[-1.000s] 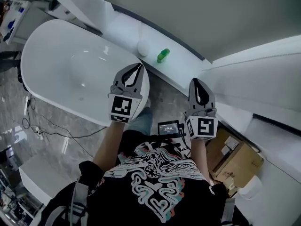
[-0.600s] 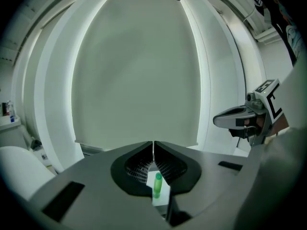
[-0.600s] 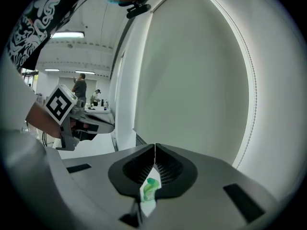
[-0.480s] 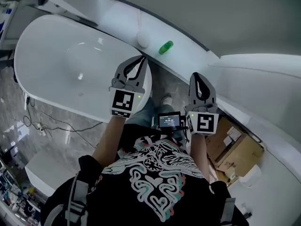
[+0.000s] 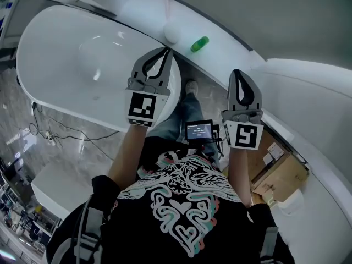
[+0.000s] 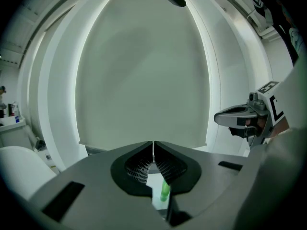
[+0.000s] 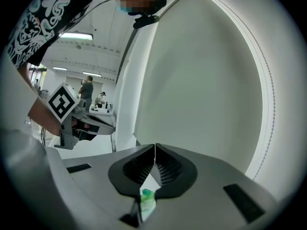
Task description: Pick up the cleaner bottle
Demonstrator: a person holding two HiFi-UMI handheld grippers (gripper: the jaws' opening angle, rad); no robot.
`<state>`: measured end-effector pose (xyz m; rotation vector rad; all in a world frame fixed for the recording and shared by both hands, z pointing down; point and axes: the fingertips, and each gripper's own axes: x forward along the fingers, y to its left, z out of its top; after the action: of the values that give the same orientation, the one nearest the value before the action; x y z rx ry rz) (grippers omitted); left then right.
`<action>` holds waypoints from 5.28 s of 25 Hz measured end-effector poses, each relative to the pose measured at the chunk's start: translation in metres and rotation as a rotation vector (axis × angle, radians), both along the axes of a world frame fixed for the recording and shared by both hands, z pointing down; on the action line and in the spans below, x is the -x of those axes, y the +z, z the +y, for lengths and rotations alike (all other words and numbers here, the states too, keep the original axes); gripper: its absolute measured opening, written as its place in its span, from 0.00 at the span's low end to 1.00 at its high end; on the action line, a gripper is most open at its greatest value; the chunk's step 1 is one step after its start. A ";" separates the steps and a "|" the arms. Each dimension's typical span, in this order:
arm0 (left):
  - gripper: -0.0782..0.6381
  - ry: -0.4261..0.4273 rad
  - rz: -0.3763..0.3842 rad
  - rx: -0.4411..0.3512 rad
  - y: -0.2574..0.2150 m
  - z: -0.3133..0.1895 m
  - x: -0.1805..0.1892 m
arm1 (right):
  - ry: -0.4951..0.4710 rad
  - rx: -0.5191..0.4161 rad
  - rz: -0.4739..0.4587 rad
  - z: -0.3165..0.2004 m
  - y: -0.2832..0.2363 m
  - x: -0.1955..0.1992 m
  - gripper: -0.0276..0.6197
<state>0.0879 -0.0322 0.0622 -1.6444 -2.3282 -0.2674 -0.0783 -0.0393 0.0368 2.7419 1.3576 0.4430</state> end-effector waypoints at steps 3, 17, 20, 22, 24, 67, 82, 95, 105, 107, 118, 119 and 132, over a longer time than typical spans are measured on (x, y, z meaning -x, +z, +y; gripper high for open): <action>0.14 -0.009 -0.007 -0.004 0.002 0.002 -0.005 | -0.002 -0.010 0.009 0.007 0.005 -0.005 0.09; 0.14 -0.035 0.004 -0.114 0.092 0.006 -0.016 | -0.042 -0.137 -0.003 0.026 0.101 -0.014 0.09; 0.14 -0.035 0.008 -0.114 0.114 0.011 -0.022 | -0.052 -0.152 -0.009 0.030 0.127 -0.022 0.09; 0.14 -0.040 0.005 -0.117 0.128 0.010 -0.024 | -0.066 -0.162 -0.013 0.029 0.143 -0.026 0.09; 0.14 -0.047 -0.001 -0.123 0.144 0.012 -0.026 | -0.086 -0.173 -0.020 0.028 0.160 -0.032 0.09; 0.14 -0.063 0.003 -0.159 0.323 0.020 0.004 | -0.143 -0.326 -0.046 0.034 0.357 -0.027 0.09; 0.17 0.022 0.041 -0.328 0.383 0.042 0.036 | -0.138 -0.372 -0.042 0.066 0.388 -0.025 0.09; 0.42 0.162 0.069 -0.385 0.420 0.067 0.065 | -0.021 -0.401 0.047 0.100 0.401 -0.017 0.09; 0.44 0.179 0.127 -0.411 0.448 0.089 0.071 | 0.010 -0.387 0.068 0.134 0.411 -0.020 0.09; 0.45 0.193 0.140 -0.417 0.453 0.091 0.074 | 0.021 -0.391 0.078 0.140 0.412 -0.018 0.09; 0.45 0.223 0.148 -0.449 0.478 0.104 0.083 | 0.025 -0.390 -0.004 0.168 0.440 -0.019 0.09; 0.45 0.226 0.149 -0.450 0.478 0.106 0.083 | 0.023 -0.393 -0.006 0.170 0.442 -0.020 0.09; 0.45 0.295 0.204 -0.450 0.494 0.128 0.095 | -0.001 -0.484 0.060 0.185 0.472 -0.031 0.09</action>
<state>-0.0072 0.0955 0.5561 -1.0519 -2.1208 -0.4916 -0.0475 0.1460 0.5086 3.1529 1.4192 0.7887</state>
